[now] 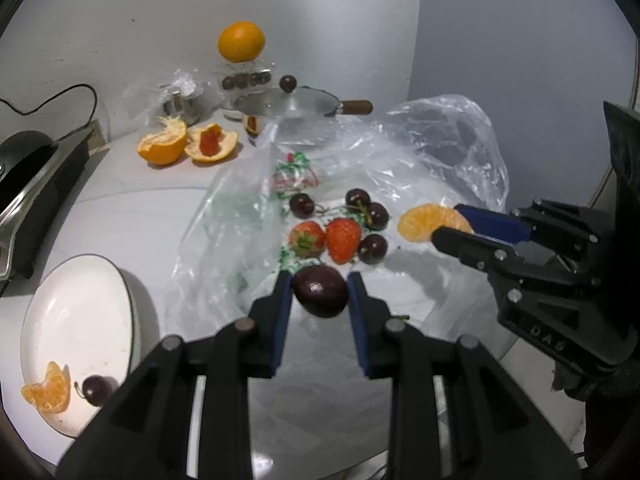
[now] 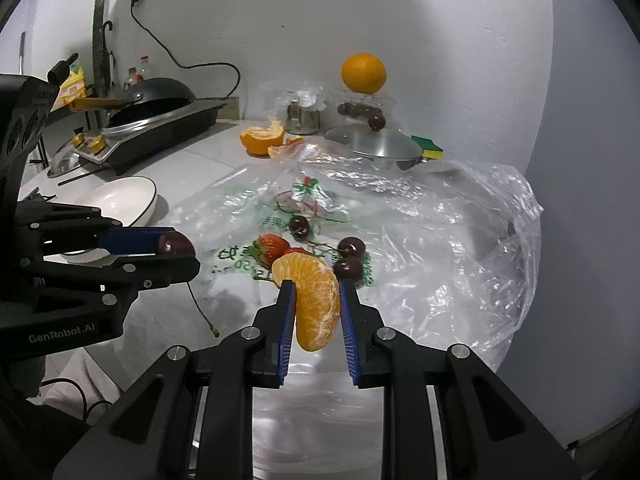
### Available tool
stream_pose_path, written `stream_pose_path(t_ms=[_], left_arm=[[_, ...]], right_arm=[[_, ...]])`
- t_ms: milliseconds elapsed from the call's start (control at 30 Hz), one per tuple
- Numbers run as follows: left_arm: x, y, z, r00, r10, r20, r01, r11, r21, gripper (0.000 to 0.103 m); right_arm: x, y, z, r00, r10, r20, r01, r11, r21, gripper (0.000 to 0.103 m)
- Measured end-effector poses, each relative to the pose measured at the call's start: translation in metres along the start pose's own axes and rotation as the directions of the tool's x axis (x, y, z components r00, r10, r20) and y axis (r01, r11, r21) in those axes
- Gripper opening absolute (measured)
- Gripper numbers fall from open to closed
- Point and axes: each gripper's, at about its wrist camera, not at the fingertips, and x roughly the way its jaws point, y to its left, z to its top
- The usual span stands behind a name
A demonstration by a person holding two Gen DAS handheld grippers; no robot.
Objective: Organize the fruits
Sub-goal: 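Lift the orange segment and cherry in both tools over the white plate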
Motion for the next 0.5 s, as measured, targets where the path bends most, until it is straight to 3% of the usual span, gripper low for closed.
stream_pose_path(t_ms=[500], left_arm=[[-0.03, 0.038, -0.013, 0.999, 0.023, 0.047, -0.021, 0.999, -0.05, 0.028]], right_arm=[[0.0, 0.044, 0.022, 1.0, 0.014, 0.015, -0.013, 0.999, -0.041, 0.023]])
